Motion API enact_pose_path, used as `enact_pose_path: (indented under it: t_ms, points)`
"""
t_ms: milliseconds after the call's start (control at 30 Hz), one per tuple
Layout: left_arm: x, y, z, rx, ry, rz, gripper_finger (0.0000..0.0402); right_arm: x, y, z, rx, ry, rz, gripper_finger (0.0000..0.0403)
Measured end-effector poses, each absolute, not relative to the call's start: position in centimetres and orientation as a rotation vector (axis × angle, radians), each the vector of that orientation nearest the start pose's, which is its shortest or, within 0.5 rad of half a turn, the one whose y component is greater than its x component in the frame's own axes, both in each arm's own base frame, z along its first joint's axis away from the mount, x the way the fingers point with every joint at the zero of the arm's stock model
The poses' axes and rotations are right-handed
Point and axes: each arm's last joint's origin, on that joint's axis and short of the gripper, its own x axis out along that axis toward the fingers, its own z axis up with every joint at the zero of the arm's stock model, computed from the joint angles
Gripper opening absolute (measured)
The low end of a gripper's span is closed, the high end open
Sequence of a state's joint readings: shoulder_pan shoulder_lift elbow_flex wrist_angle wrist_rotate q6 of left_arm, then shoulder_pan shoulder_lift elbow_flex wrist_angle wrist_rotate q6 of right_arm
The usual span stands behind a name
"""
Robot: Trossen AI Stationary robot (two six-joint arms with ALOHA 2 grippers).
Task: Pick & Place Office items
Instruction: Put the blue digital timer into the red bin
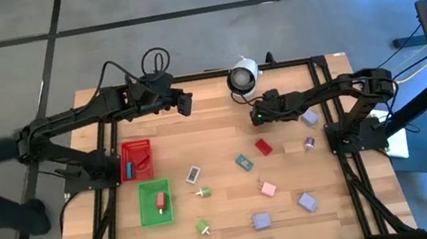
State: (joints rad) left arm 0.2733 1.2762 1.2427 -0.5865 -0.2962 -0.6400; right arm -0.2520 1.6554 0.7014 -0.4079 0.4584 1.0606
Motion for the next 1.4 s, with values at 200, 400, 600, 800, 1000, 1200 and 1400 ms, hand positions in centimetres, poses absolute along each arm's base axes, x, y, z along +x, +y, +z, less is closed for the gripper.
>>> enact_pose_path:
  t_ms: [200, 400, 600, 800, 1000, 1200, 1400]
  points:
    - [25.6, 8.0, 35.2, -0.621, 0.420, 0.740, 0.0192, 24.2, -7.5, 11.0, 0.685, 0.945, -1.206, 0.0269]
    - [25.6, 8.0, 35.2, -0.635, 0.415, 0.744, 0.0192, 24.3, -7.5, 11.0, 0.690, 0.944, -1.188, 0.0206]
    - [25.5, 8.1, 35.3, -0.606, 0.417, 0.755, 0.0192, 24.5, -7.5, 11.1, 0.678, 0.961, -1.146, 0.0157]
    - [25.5, 8.1, 35.3, -0.576, 0.426, 0.752, 0.0192, 25.4, -7.6, 12.0, 0.714, 1.005, -1.092, 0.0157]
    - [25.5, 8.1, 35.3, -0.554, 0.434, 0.747, 0.0192, 27.2, -7.4, 14.2, 0.696, 1.141, -0.899, 0.0160]
    - [25.5, 8.2, 35.3, -0.544, 0.419, 0.770, 0.0192, 29.1, -6.9, 16.5, 0.617, 1.139, -0.748, 0.0158]
    - [25.6, 8.2, 35.4, -0.553, 0.408, 0.772, 0.0192, 30.0, -6.0, 19.2, 0.584, 1.090, -0.585, 0.0158]
